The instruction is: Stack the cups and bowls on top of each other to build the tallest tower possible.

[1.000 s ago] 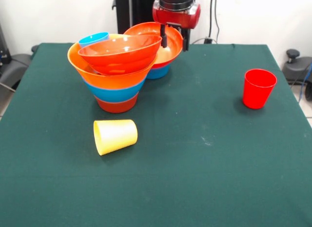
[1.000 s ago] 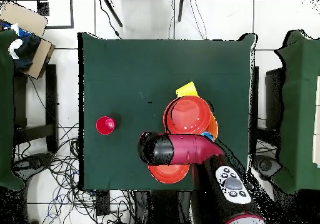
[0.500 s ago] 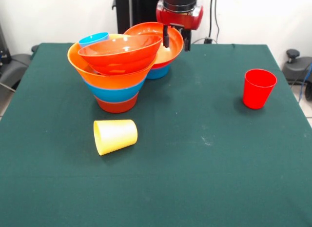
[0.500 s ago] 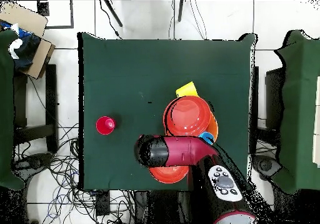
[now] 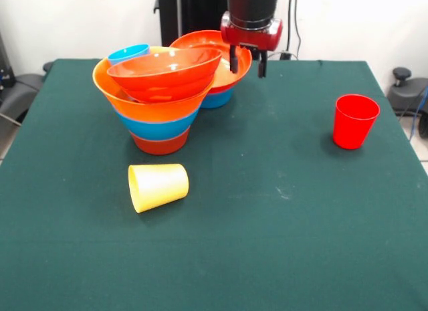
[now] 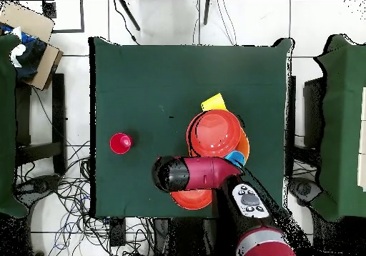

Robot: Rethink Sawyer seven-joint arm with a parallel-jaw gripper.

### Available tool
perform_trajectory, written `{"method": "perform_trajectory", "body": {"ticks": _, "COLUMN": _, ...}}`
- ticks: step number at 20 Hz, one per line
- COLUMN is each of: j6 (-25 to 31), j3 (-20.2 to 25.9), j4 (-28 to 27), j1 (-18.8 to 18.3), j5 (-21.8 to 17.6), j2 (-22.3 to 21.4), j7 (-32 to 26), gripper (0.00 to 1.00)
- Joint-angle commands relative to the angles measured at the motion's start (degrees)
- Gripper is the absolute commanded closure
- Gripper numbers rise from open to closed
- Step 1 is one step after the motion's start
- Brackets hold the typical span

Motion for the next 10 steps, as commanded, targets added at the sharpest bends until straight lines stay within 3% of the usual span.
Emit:
{"method": "perform_trajectory", "body": {"ticks": 1, "j6": -4.84, "j3": -0.1, "j4": -5.19, "j1": 1.07, "j5": -1.66, "j2": 4.91, "j7": 4.08, "gripper": 0.0}}
{"method": "perform_trajectory", "body": {"ticks": 10, "j6": -5.41, "j3": -2.15, "j4": -7.22, "j1": 3.12, "j5": -2.29, "j2": 5.97, "j7": 3.77, "gripper": 0.0}}
